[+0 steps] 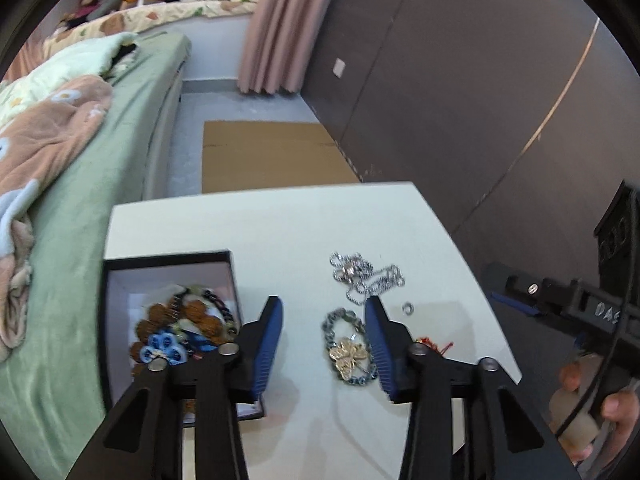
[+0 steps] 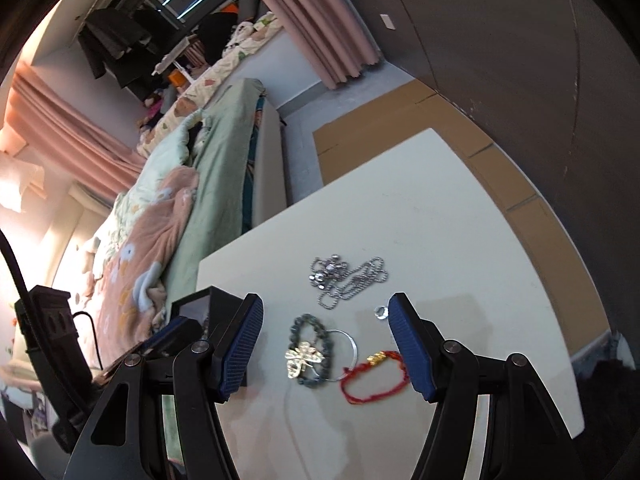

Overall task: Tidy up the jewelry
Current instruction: 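Grasp the grey bead bracelet with the left gripper while the right gripper reaches the red string bracelet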

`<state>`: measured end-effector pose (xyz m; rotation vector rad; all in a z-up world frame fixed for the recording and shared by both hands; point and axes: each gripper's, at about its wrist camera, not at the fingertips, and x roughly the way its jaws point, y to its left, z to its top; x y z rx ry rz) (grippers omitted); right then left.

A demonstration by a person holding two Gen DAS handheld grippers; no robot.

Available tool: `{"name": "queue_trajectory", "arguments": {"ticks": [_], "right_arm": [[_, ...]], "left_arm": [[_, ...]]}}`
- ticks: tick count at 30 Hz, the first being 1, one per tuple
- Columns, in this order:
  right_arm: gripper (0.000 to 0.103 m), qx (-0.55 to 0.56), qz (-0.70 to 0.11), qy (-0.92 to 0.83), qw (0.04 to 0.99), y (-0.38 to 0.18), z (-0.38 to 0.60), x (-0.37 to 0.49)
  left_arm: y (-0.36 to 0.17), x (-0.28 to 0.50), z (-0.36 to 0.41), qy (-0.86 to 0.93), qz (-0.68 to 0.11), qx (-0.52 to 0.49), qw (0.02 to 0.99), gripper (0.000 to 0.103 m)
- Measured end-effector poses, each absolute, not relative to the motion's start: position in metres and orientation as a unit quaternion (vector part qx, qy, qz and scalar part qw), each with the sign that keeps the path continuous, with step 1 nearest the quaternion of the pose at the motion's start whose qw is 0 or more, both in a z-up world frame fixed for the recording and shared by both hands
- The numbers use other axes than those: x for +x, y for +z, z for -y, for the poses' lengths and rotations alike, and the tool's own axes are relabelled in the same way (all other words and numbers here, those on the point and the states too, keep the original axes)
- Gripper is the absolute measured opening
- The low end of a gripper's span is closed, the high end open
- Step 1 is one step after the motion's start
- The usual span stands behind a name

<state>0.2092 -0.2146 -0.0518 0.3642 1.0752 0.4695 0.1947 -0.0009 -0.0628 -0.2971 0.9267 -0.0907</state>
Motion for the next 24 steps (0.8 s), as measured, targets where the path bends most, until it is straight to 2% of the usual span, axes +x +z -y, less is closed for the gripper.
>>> {"name": "queue_trajectory", "arguments": {"ticks": [2,7,24], "right_arm": [[0.066,0.171,-0.510,0.216,0.815,-0.055,0.221,0.211],[0.066,0.173,-0.526,0.201,0.808,-0.062,0.237,0.214],[0.066,0.166,-0.572,0.188,0.781,-0.082,0.259,0.217]], "left_arm": [[-0.071,0.199,0.009,-0.045,-0.459,-0.132,0.878,0.033],[-0.084,0.207,0.023,-0.044,-0.475,-0.106,0.872,0.028],[-0.132,0.232,0.055,-0.013,-0.520,-0.027,0.854,0.027]]}}
